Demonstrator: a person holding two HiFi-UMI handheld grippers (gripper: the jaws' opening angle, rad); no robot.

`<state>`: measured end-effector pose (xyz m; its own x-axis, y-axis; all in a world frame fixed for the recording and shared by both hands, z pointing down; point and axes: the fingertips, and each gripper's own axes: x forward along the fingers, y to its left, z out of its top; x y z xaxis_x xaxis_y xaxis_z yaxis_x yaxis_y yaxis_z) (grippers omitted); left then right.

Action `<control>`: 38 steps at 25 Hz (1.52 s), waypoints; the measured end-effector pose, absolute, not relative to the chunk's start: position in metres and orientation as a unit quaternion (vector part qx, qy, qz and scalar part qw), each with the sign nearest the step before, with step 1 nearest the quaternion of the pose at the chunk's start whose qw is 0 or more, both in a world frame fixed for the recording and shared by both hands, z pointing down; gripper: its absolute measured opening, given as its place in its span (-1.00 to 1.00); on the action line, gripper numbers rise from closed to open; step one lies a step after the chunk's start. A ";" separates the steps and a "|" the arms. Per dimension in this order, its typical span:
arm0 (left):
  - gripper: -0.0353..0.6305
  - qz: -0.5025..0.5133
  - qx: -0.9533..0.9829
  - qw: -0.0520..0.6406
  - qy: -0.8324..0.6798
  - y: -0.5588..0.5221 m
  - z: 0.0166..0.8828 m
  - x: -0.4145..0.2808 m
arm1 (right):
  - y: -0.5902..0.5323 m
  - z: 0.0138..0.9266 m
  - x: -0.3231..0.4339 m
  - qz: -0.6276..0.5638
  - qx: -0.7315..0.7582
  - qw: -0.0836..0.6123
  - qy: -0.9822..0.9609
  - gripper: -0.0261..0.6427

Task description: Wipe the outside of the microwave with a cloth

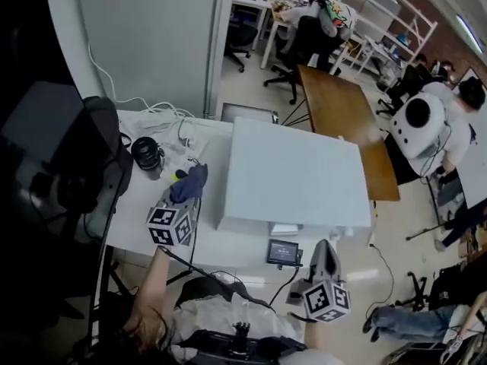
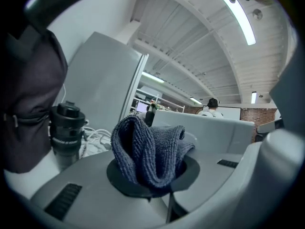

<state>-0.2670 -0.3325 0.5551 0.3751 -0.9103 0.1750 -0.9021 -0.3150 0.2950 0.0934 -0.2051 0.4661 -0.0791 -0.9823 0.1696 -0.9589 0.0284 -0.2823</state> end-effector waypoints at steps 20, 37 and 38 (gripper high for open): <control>-0.74 0.012 0.815 0.232 -0.531 -0.248 0.615 -0.199 | -0.215 0.463 0.090 -0.165 -0.628 0.028 0.760 -0.85; -0.74 0.050 0.833 0.207 -0.511 -0.355 0.636 -0.209 | -0.212 0.474 0.114 -0.174 -0.686 0.062 0.704 -0.85; -0.74 0.051 0.833 0.204 -0.512 -0.363 0.636 -0.210 | -0.213 0.475 0.112 -0.174 -0.687 0.063 0.702 -0.85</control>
